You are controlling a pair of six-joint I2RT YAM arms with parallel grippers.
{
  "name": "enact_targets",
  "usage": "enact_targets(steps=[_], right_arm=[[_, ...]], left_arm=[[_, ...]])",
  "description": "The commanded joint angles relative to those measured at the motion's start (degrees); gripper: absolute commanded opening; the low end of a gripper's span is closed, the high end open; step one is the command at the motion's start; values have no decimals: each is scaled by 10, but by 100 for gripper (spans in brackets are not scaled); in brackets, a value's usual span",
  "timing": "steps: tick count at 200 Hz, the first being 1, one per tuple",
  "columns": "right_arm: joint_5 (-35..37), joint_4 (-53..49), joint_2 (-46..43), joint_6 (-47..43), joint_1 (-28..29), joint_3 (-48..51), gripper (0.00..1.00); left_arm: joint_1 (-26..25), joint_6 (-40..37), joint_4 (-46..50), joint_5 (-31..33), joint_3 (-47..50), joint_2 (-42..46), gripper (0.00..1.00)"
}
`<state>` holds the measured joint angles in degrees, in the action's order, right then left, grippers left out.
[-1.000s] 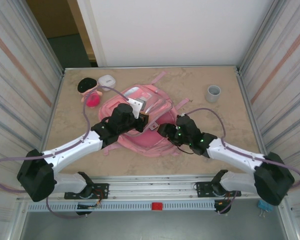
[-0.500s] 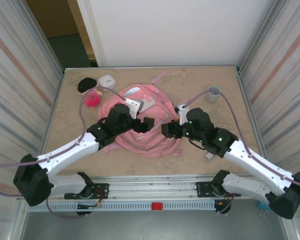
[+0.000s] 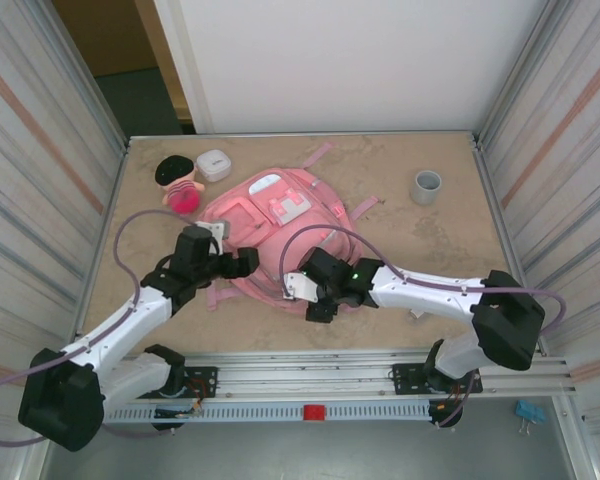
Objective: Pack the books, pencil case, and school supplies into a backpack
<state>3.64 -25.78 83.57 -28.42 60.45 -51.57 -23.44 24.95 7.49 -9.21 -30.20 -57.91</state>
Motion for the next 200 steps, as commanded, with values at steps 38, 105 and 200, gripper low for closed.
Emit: enact_targets(steps=[38,105,200], right_arm=[[131,149,46,-75,22,62,60],[191,98,-20,-143,35,56,0],[84,-18,-97,-178,-67,1,0]], left_arm=[[27,34,-30,-43,41,23,92],[47,-6,-63,-89,68,88,89],[71,10,-170,-191,107,18,88]])
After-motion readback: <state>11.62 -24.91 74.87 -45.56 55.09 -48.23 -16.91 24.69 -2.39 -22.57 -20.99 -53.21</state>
